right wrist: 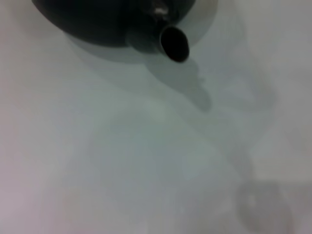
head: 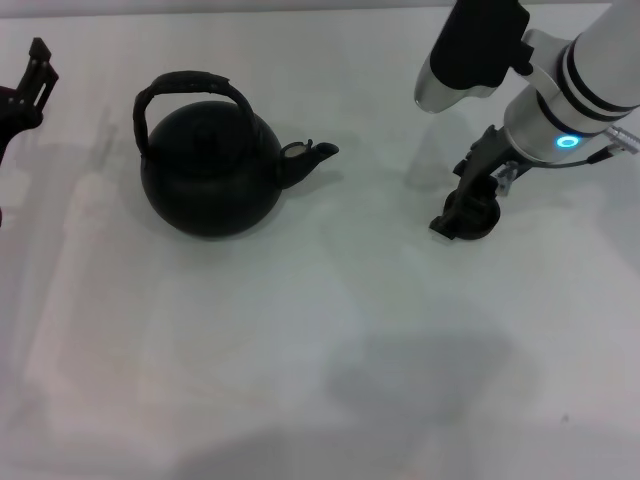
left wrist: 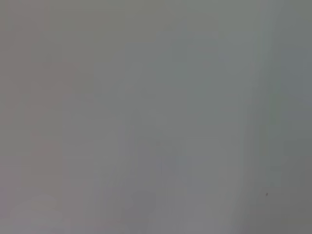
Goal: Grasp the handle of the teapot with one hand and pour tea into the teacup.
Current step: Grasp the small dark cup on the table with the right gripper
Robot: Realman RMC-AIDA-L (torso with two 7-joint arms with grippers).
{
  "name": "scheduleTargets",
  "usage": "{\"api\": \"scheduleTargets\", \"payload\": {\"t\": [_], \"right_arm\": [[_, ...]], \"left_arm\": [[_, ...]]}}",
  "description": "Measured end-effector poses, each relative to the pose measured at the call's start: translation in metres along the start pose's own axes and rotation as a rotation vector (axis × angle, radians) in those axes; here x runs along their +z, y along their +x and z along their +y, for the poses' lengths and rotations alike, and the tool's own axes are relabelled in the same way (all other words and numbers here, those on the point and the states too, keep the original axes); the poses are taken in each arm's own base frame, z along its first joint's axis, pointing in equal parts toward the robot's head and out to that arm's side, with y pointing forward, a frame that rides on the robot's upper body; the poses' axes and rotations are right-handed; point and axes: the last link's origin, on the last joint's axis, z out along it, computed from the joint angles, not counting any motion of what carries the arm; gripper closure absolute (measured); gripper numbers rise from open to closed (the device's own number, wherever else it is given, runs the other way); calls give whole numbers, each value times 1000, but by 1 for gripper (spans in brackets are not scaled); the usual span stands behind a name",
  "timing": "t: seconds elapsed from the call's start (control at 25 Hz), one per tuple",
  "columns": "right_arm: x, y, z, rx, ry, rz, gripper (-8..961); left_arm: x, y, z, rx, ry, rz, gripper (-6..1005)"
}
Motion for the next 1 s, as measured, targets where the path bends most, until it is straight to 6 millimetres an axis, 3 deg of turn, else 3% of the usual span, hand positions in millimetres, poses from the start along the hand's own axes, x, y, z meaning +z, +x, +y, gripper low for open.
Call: {"api": "scheduleTargets", "payload": {"t": [0.56, 1.0], "right_arm": [[0, 11, 0, 42, 0, 65, 213], [-15, -10, 2, -11, 5, 37, 224]], "left_arm": [[1, 0, -1, 5, 2, -1, 197], [1, 1, -3, 12, 6, 1, 198]]}}
